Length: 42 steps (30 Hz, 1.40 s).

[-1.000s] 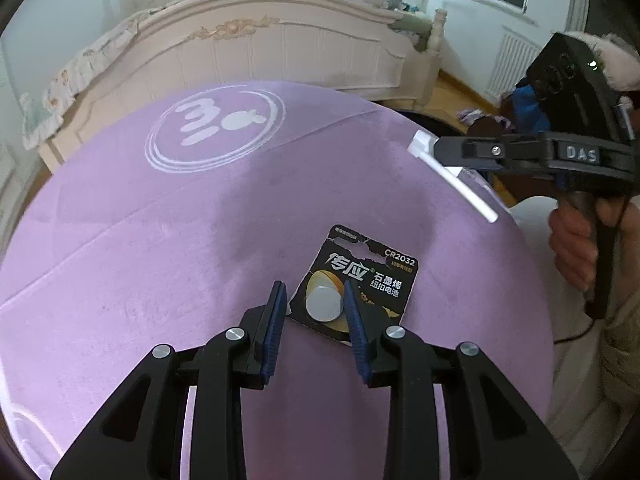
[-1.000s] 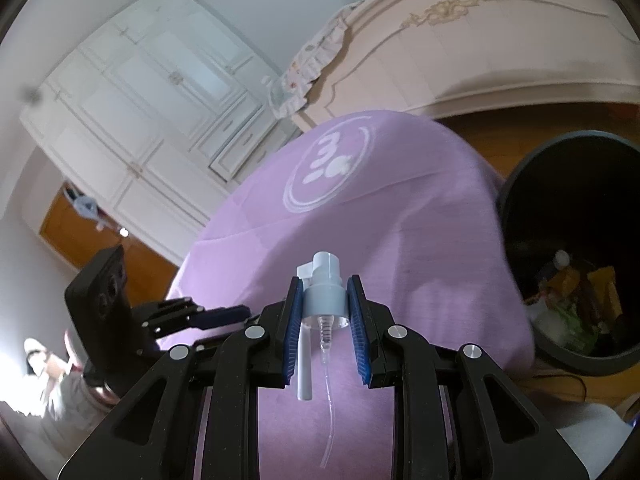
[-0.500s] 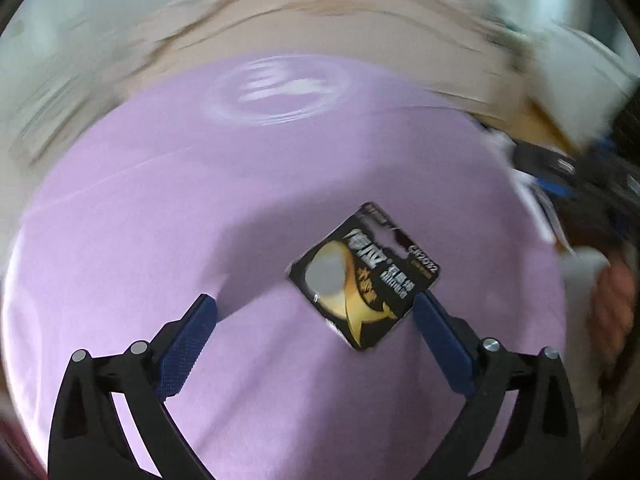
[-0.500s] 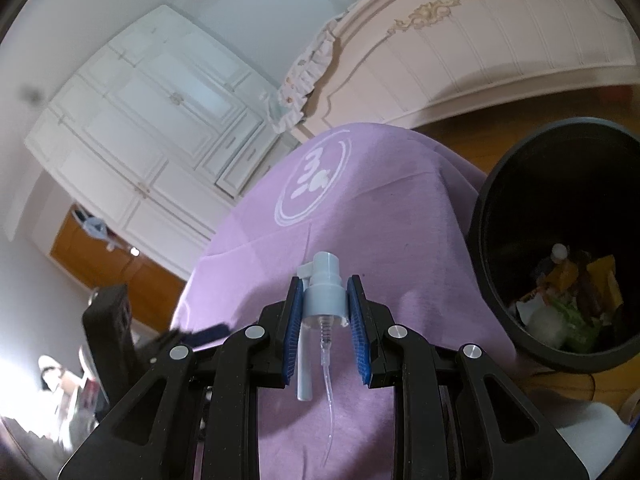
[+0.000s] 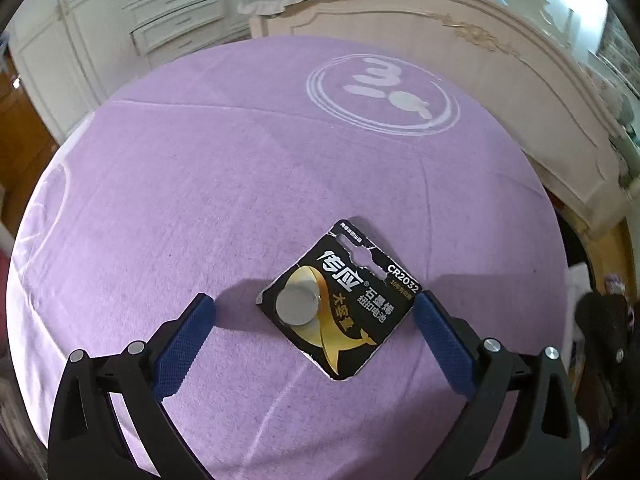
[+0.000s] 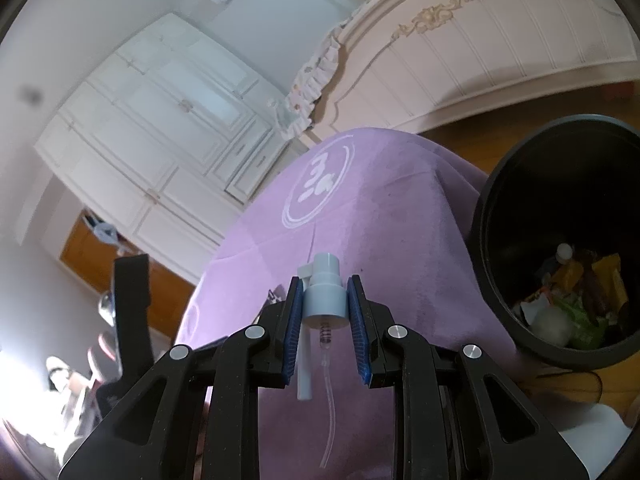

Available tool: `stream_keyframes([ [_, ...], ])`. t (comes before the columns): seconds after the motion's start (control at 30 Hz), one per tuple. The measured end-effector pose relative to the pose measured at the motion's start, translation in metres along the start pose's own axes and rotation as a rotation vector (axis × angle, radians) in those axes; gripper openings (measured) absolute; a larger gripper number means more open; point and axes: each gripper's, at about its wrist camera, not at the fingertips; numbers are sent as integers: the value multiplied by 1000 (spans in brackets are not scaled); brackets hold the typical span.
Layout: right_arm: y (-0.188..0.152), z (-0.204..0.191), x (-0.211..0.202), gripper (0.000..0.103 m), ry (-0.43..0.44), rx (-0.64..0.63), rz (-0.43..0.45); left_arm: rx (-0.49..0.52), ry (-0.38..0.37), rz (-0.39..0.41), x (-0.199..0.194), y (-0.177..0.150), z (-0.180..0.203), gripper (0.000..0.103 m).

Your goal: Collect trash

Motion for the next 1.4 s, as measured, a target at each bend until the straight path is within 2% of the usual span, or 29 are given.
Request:
stream_keyframes([
  [0.2, 1, 6, -5, 24, 26, 9, 7, 91, -56, 26, 0, 2, 10, 98],
  [0.27, 1, 8, -6, 24, 33, 10, 10, 133, -81, 35, 0, 1, 10, 94],
  [0.33, 1, 9, -8, 24, 41, 12, 15, 214, -126, 60, -4, -1, 11, 85],
  [0.37, 1, 10, -9, 24, 45, 14, 18, 246, -150, 73, -6, -2, 10, 75],
  [0.47, 2, 12, -12, 24, 57, 22, 26, 334, -214, 84, -6, 0, 5, 65],
  [0.5, 2, 13, -13, 24, 60, 24, 28, 352, -227, 86, -7, 0, 2, 54],
  [0.6, 1, 14, -15, 24, 64, 23, 31, 386, -272, 74, -6, 5, -15, 31],
  [0.63, 1, 13, -15, 24, 65, 21, 31, 400, -299, 65, -6, 5, -19, 28],
  [0.73, 0, 13, -15, 24, 68, 21, 31, 429, -415, 37, -13, -3, -17, 29],
  [0.77, 1, 13, -14, 24, 70, 22, 31, 471, -422, 59, -17, -4, -12, 31],
  [0.83, 0, 12, -14, 24, 70, 23, 32, 557, -386, 97, -20, -8, 3, 38],
  [0.9, 0, 12, -14, 24, 69, 22, 32, 632, -355, 92, -20, -12, 15, 80],
  [0.93, 1, 12, -14, 24, 68, 21, 32, 660, -352, 93, -19, -11, 18, 83],
  [1.03, 1, 14, -16, 24, 69, 24, 37, 721, -389, 59, -13, -12, 22, 83],
  [1.13, 1, 15, -16, 24, 66, 27, 38, 737, -430, 79, -8, -15, 21, 83],
  [1.17, 1, 14, -15, 24, 65, 26, 36, 709, -463, 63, -5, -13, 21, 81],
  [1.23, 1, 12, -14, 24, 61, 17, 32, 669, -487, 79, -5, -12, 19, 77],
  [1.27, 0, 10, -13, 24, 56, 8, 31, 668, -492, 96, -6, -13, 23, 70],
  [1.3, 0, 9, -13, 24, 53, 3, 32, 680, -493, 103, -7, -14, 27, 59],
  [1.4, 0, 8, -14, 24, 47, -7, 40, 699, -529, 104, -10, -17, 35, 59],
])
Point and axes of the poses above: each gripper's, at about its wrist camera, not at the fingertips, and x roughly the way its jaws point, z to its right, y to its top, and after that the axes turned 4 degrees about z, right-handed
